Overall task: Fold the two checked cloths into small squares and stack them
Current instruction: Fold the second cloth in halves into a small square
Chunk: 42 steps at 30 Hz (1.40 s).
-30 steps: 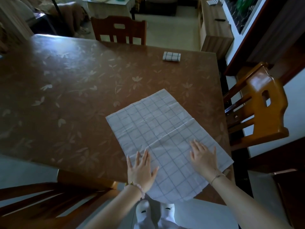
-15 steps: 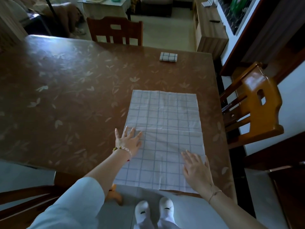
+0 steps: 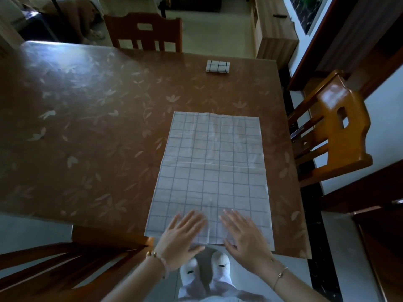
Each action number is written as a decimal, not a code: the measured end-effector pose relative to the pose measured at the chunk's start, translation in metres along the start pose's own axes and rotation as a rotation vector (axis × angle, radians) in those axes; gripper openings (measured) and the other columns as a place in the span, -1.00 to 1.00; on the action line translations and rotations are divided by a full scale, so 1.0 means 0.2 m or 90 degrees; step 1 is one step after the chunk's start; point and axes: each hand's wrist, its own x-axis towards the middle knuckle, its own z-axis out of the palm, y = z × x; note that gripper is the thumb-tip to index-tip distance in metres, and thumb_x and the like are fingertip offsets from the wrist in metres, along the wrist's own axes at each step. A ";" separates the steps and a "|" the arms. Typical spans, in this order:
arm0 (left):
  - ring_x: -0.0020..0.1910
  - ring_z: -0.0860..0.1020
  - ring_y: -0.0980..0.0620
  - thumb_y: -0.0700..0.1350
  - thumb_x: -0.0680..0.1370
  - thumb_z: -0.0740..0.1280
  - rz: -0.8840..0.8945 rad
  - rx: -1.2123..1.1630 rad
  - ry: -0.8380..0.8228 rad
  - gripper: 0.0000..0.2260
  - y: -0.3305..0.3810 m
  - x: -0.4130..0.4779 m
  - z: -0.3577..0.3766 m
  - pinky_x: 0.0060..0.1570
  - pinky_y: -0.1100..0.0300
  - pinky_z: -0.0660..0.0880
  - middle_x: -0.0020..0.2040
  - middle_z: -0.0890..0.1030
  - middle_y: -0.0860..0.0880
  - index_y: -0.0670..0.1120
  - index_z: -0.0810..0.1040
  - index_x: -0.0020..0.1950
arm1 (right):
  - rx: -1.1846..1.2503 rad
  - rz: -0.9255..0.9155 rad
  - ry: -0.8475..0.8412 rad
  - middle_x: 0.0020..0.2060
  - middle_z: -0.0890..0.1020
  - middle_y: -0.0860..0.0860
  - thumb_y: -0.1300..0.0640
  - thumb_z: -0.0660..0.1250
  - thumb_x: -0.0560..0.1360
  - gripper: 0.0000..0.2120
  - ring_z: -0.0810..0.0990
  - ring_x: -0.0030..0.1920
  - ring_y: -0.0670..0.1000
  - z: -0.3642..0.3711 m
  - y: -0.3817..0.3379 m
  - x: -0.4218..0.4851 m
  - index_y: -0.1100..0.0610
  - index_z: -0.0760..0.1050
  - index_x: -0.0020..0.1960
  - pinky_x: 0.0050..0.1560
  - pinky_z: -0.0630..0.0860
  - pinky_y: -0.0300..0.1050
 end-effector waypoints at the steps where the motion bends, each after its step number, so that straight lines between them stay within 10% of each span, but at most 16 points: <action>1: 0.43 0.25 0.00 0.32 0.45 0.09 0.016 0.017 -0.007 -0.35 0.00 -0.03 0.03 0.40 -0.02 0.09 0.45 0.30 0.03 0.00 0.28 0.45 | 0.001 -0.006 -0.024 0.46 0.23 -0.08 -0.19 0.15 0.45 -0.37 0.17 0.46 -0.04 0.03 0.00 -0.02 -0.03 0.17 0.47 0.45 0.15 0.07; 7: 0.29 0.46 0.07 0.10 0.27 0.52 0.027 -0.015 0.047 -0.40 -0.02 -0.02 0.04 0.28 0.01 0.40 0.32 0.48 0.07 0.05 0.48 0.27 | -0.060 -0.038 -0.052 0.44 0.27 -0.06 -0.16 0.38 0.32 -0.17 0.17 0.43 -0.01 0.07 0.05 -0.02 -0.02 0.12 0.49 0.39 -0.03 -0.03; 15: 0.23 0.50 0.14 0.02 0.46 0.21 0.045 -0.055 0.090 -0.77 -0.02 -0.03 -0.01 0.16 0.09 0.50 0.25 0.54 0.13 0.10 0.54 0.07 | -0.036 -0.068 0.081 0.30 0.49 -0.08 -0.11 0.00 0.57 -0.59 0.34 0.31 -0.06 0.07 0.07 -0.06 -0.01 0.42 0.30 0.35 0.07 -0.15; 19: 0.02 0.58 0.26 0.05 0.46 0.16 0.034 -0.096 0.123 -0.82 -0.06 -0.01 -0.09 0.01 0.29 0.52 0.04 0.63 0.21 0.13 0.54 -0.06 | 0.033 -0.052 0.112 0.12 0.62 -0.10 0.02 0.15 0.45 -0.72 0.58 0.13 -0.08 -0.04 0.05 -0.04 -0.04 0.61 -0.02 0.08 0.52 -0.20; 22: -0.14 0.58 0.26 0.01 0.42 0.34 0.024 -0.114 0.138 -0.95 -0.12 0.00 -0.17 -0.08 0.31 0.53 -0.14 0.62 0.21 0.11 0.54 -0.14 | 0.077 0.020 0.107 0.08 0.63 -0.16 0.09 0.33 0.43 -0.91 0.62 -0.01 -0.13 -0.15 0.05 -0.01 -0.05 0.60 -0.13 -0.15 0.49 -0.33; 42: -0.22 0.60 0.02 -0.15 0.44 0.44 -0.108 -0.098 0.286 -0.98 -0.61 0.69 -0.77 -0.16 0.16 0.46 -0.23 0.65 0.09 -0.04 0.65 -0.18 | -0.032 0.055 0.307 -0.40 0.63 -0.05 0.16 0.51 0.34 -0.90 0.57 -0.35 0.00 -0.78 0.25 0.81 0.10 0.58 -0.26 -0.31 0.47 -0.16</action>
